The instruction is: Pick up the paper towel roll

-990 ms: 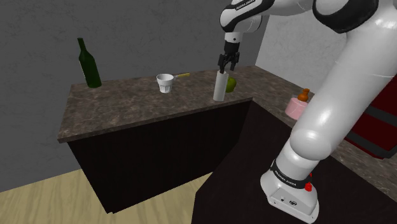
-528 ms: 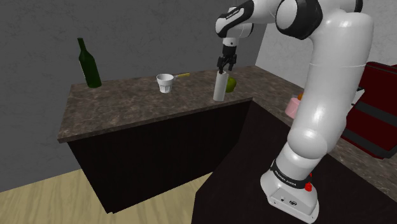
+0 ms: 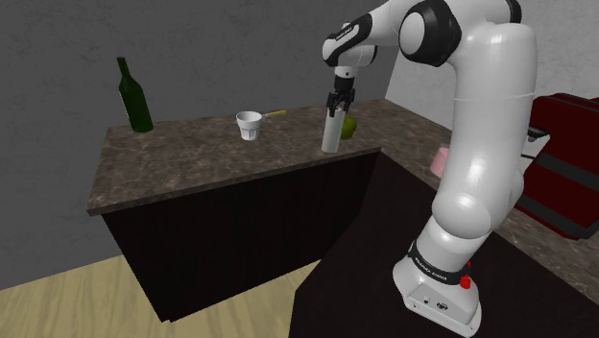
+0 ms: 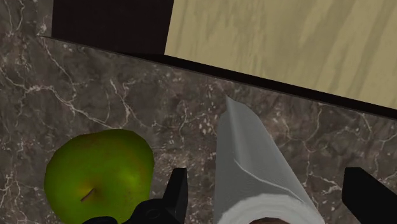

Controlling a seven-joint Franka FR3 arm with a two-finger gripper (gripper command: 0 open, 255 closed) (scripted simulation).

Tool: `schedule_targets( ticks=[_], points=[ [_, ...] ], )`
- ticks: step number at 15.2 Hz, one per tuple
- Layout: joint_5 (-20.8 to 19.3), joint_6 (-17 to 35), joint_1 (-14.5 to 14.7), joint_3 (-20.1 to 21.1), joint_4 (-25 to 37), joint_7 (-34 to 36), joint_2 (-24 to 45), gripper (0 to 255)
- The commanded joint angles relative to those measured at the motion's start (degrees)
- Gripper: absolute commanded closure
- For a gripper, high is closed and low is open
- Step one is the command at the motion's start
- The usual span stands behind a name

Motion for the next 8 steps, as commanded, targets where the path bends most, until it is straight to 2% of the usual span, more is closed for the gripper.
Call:
schedule_targets(
  ticks=[1, 3, 4, 8],
  points=[
    [0.37, 1.74, -0.07, 0.17, -1.12, -0.21, 0.65, 0],
    [0.37, 1.74, -0.07, 0.17, -1.12, -0.21, 0.65, 0],
    [0.39, 1.72, -0.09, 0.17, -1.04, -0.22, 0.71, 255],
    [0.39, 1.69, -0.09, 0.17, -1.00, -0.22, 0.72, 255]
  ],
)
